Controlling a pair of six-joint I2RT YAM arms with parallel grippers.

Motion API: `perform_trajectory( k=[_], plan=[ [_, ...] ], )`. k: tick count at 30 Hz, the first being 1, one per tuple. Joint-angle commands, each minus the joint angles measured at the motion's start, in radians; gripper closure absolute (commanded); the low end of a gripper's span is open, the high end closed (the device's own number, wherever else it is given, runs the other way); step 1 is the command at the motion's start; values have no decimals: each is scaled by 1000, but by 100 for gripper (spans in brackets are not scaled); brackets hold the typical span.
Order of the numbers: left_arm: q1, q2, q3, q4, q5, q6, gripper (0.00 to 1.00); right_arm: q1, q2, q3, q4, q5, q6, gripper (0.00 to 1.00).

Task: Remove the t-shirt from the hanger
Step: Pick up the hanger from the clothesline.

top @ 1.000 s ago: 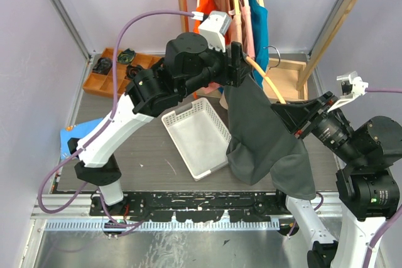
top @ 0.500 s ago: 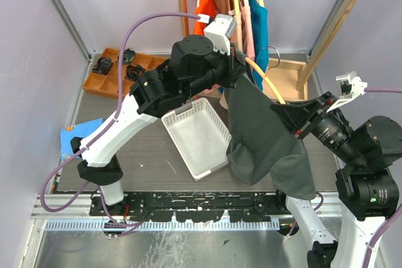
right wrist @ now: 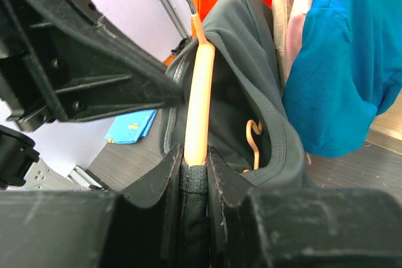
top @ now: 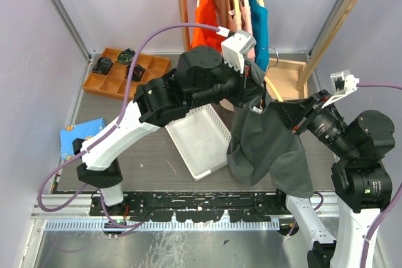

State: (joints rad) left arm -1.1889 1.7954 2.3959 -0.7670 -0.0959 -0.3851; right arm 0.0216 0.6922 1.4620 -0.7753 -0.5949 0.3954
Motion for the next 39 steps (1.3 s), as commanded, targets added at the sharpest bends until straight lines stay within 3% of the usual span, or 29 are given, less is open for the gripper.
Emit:
perform_trajectory(
  k=[1,4,5,7,8,12,21,30,36,39],
  plan=[
    [-31,-32,14,-13,27,15,100,2,9,-1,121,31,0,99],
    [-35,-35,17,-28,0,21,100,1,10,-9,121,32,-3,99],
    [-36,-36,23,-39,-29,22,89,1,10,-8,120,32,-3,99],
    [-36,-37,32,-53,-72,35,40,1,9,-9,119,30,-6,99],
    [-35,-39,35,-54,-93,43,28,1,9,-9,117,30,-6,99],
    [-35,-60,19,-30,-161,96,1,2,7,-12,107,22,-15,99],
    [-35,-137,-179,244,-179,213,2,2,2,-23,114,-35,-8,99],
    [-36,-66,-121,275,-161,277,1,1,0,-22,131,-83,2,99],
    [-35,-33,-83,251,-149,294,12,1,8,-10,142,-106,5,99],
    [-35,-31,-87,250,-149,300,25,1,12,-6,150,-118,6,99]
  ],
)
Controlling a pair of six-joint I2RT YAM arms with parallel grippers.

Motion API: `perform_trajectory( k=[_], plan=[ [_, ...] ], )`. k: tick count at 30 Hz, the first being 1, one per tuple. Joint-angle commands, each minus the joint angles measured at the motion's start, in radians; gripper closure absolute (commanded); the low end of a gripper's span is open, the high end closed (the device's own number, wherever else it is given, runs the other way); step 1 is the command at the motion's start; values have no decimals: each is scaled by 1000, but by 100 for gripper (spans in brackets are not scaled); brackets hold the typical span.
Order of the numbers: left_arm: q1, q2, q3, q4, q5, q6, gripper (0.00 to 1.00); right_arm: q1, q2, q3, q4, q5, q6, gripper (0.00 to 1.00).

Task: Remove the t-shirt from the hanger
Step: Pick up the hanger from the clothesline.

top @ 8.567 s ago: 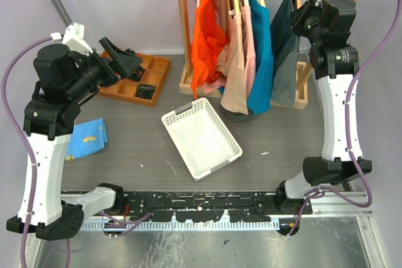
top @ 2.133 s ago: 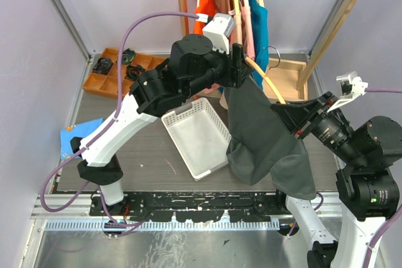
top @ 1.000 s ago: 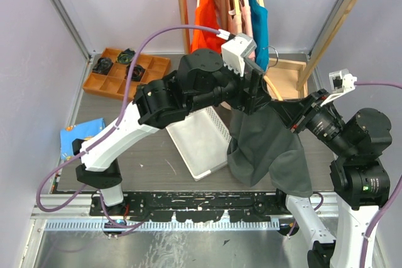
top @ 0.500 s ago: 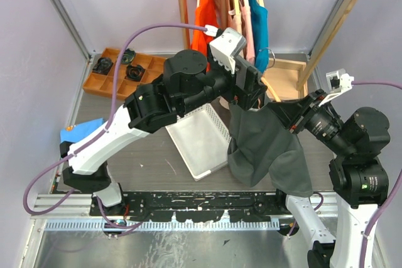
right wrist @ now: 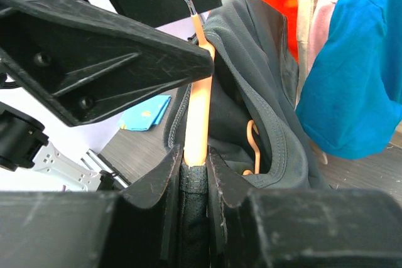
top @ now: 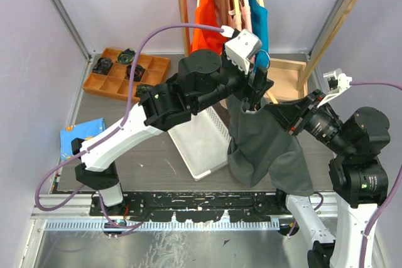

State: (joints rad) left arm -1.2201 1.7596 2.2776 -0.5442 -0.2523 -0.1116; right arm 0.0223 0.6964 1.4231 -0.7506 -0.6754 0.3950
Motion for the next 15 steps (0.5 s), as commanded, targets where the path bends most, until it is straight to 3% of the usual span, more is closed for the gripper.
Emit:
perform_trajectory(
  k=[1,13,14,15],
  plan=[
    [-4,6,31,27,7,28,29,1,8,33,128,-41,7,99],
    [-4,0,28,31,-6,34,96,1,19,31,140,-45,21,99],
    [-4,0,30,31,-13,29,100,1,21,31,138,-42,24,97],
    [-4,1,32,34,-23,25,100,1,23,31,135,-36,25,88]
  ],
)
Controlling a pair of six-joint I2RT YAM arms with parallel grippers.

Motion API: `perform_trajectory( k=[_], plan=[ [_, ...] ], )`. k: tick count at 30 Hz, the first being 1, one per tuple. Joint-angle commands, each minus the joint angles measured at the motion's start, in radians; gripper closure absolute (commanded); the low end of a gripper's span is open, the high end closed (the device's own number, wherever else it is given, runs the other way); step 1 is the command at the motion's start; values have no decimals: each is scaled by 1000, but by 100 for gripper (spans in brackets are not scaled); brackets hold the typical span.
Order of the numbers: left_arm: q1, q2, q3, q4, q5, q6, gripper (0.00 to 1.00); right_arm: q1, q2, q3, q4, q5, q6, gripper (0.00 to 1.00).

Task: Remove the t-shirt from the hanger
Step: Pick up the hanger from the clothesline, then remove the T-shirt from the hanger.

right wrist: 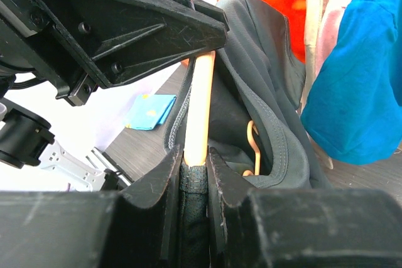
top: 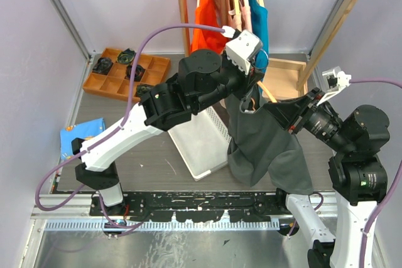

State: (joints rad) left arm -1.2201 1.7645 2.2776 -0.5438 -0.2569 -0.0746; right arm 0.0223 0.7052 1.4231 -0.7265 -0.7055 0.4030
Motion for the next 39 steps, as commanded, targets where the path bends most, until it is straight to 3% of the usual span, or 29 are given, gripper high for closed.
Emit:
perform_trajectory(
  k=[1,5,7,13,20,31,35,39],
  plan=[
    [-4,-5,35,35,-36,-13,100,1,15,31,102,-3,14,77],
    [-4,4,79,24,-116,-11,100,1,26,41,30,2,-19,48],
    [-4,8,106,18,-146,9,100,1,22,47,-2,4,-37,39],
    [3,7,155,-6,-136,44,100,1,-22,58,-95,46,-89,36],
    [25,-20,160,-30,-126,19,100,1,-81,62,-215,87,-124,35],
    [41,-44,159,-38,-218,18,100,1,-185,40,-348,116,-110,37],
    [45,-45,162,-29,-223,16,100,1,-215,22,-388,139,-109,46],
    [51,-53,163,-25,-226,5,100,1,-245,2,-406,170,-98,70]
  ],
)
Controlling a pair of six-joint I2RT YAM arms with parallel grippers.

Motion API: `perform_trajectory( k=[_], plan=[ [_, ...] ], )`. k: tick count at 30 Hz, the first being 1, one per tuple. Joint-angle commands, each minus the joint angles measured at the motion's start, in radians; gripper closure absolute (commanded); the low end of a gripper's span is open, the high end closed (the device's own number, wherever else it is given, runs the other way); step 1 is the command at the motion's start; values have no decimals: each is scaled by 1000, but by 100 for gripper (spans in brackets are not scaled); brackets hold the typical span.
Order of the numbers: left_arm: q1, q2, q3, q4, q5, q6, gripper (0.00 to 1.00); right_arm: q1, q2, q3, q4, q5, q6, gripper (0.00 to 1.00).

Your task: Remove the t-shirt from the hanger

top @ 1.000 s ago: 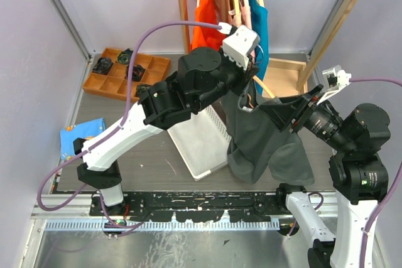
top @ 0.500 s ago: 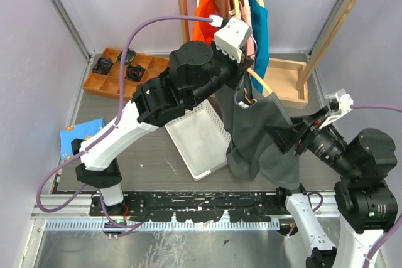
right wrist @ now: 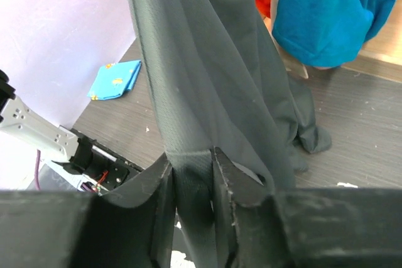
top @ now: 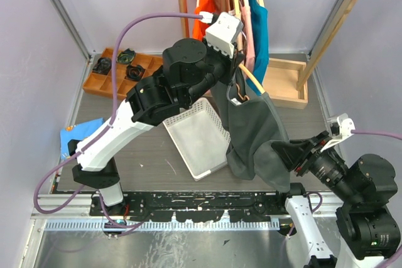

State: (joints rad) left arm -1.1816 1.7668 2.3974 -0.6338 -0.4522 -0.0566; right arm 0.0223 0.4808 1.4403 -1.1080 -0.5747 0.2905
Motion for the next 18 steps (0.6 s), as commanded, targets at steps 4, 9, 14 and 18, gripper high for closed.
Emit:
perform_trajectory(
  k=[4,9,14,18],
  plan=[
    [16,-64,41,65,-53,-20,100,1,-44,-31,-41,62,26,88],
    [25,-80,32,84,-87,-47,100,1,-72,-65,-64,77,35,94],
    [28,-119,-12,151,-136,-60,100,1,-101,-87,-82,91,49,88],
    [27,-122,-18,159,-131,-64,100,1,-113,-94,-88,94,52,76]
  ],
)
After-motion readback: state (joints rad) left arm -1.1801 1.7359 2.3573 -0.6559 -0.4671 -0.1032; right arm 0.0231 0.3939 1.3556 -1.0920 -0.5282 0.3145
